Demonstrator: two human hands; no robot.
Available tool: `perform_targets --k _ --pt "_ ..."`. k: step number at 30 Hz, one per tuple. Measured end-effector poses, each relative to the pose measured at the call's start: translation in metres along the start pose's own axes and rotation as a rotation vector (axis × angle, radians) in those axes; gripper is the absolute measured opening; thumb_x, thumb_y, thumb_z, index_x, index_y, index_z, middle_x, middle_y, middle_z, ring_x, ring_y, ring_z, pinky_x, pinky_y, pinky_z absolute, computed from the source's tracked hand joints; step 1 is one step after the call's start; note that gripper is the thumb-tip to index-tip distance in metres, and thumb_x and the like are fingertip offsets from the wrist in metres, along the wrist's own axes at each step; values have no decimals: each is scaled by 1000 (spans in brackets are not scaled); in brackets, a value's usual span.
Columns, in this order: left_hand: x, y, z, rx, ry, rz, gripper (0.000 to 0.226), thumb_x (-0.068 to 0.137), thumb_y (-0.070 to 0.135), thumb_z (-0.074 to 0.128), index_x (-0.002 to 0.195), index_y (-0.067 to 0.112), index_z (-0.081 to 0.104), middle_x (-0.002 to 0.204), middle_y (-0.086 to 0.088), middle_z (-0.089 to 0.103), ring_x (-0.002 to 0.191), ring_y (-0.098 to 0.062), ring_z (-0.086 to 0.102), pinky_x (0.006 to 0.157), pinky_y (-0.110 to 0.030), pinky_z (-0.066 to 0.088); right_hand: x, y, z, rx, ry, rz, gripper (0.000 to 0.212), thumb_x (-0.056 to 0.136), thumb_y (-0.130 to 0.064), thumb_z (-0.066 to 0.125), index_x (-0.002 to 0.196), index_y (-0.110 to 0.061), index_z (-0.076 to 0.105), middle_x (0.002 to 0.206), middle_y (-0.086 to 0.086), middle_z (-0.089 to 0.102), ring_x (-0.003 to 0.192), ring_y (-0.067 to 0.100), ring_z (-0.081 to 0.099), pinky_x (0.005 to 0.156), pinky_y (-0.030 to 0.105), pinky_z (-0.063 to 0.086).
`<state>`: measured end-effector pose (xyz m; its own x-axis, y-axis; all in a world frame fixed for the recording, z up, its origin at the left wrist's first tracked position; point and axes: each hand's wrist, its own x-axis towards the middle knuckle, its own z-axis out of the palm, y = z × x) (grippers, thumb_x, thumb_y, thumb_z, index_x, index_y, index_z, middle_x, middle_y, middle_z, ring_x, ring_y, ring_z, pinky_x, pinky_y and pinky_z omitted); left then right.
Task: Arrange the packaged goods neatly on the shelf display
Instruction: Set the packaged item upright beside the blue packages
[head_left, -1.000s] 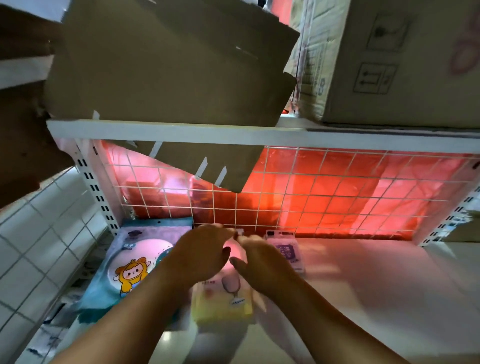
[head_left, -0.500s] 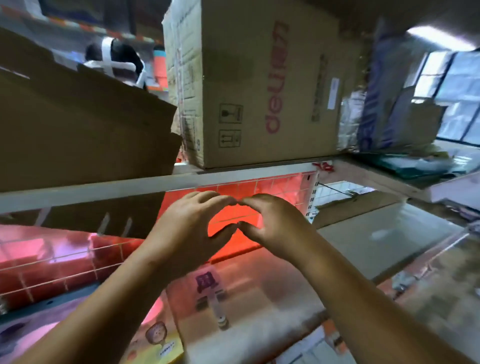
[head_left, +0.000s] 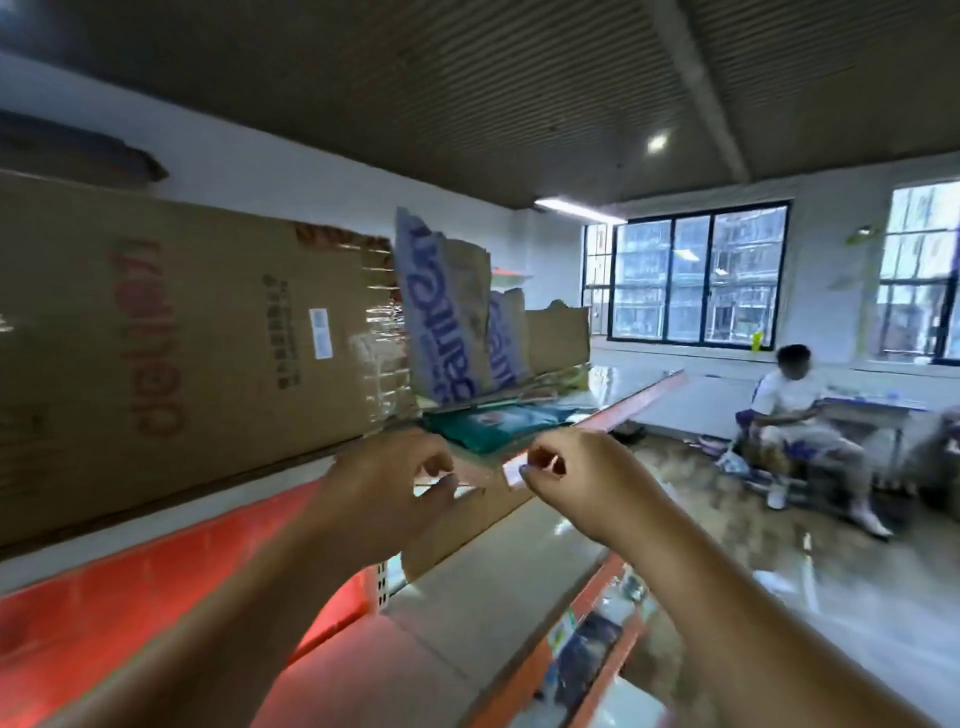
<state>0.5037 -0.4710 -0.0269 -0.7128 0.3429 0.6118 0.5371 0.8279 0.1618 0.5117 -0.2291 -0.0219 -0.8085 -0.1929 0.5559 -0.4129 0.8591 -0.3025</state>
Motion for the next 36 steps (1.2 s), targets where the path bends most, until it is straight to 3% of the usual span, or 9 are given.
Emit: perform_targets --k 4,8,11,16,23,27,30,33,36 --pt "60 59 37 -7 -38 1 17 83 52 51 72 40 57 72 26 58 69 4 57 64 -25 51 -3 81 -42 -31 27 46 20 87 -43 59 78 -26 58 71 -7 63 64 9 58 63 35 53" --pt "109 104 67 43 -152 7 7 95 41 64 91 37 67 84 21 64 72 -2 62 58 -16 50 5 140 -72 -67 18 62 22 86 -48 54 83 -27 63 75 -8 66 67 11 61 66 36 55" --pt "142 129 92 90 -180 -2 10 99 44 59 103 39 65 93 23 63 81 -5 63 67 -12 50 17 176 -89 -80 -8 76 18 88 -43 55 84 -27 63 78 -7 67 70 11 60 70 36 56" --pt "186 146 127 107 -155 3 9 97 45 56 101 40 64 93 24 62 83 -1 62 74 -21 58 40 219 -94 -81 -12 43 17 89 -42 55 86 -28 64 81 -8 66 73 11 60 69 32 54" --pt "235 147 168 169 -68 9 28 96 38 54 71 25 54 65 9 56 59 -9 55 51 -22 42 81 281 -75 -125 -11 -3 26 93 -37 58 71 -24 52 68 -4 57 64 12 53 57 30 41" --pt "278 132 185 177 -96 25 24 93 36 56 71 24 58 65 5 59 59 -11 56 57 -35 51 125 321 -56 -130 -32 -61 27 94 -37 58 70 -26 51 69 -7 55 65 12 53 55 29 37" --pt "315 116 199 204 -115 19 25 94 36 61 71 26 59 65 6 59 60 -10 56 59 -31 52 166 351 -39 -121 -29 -99 23 93 -38 57 74 -26 57 71 -8 59 67 9 55 56 29 38" --pt "359 98 209 242 -112 -8 23 93 37 62 73 27 60 66 7 59 60 -9 55 55 -26 46 213 378 -24 -134 -50 -131 19 92 -38 56 77 -27 61 76 -8 64 71 11 58 65 34 50" --pt "395 79 219 217 -108 -47 7 95 37 61 92 32 65 75 11 64 65 -6 58 58 -23 48 257 401 -13 -83 -57 -158 10 92 -38 59 94 -31 66 86 -11 68 79 12 62 73 35 54"
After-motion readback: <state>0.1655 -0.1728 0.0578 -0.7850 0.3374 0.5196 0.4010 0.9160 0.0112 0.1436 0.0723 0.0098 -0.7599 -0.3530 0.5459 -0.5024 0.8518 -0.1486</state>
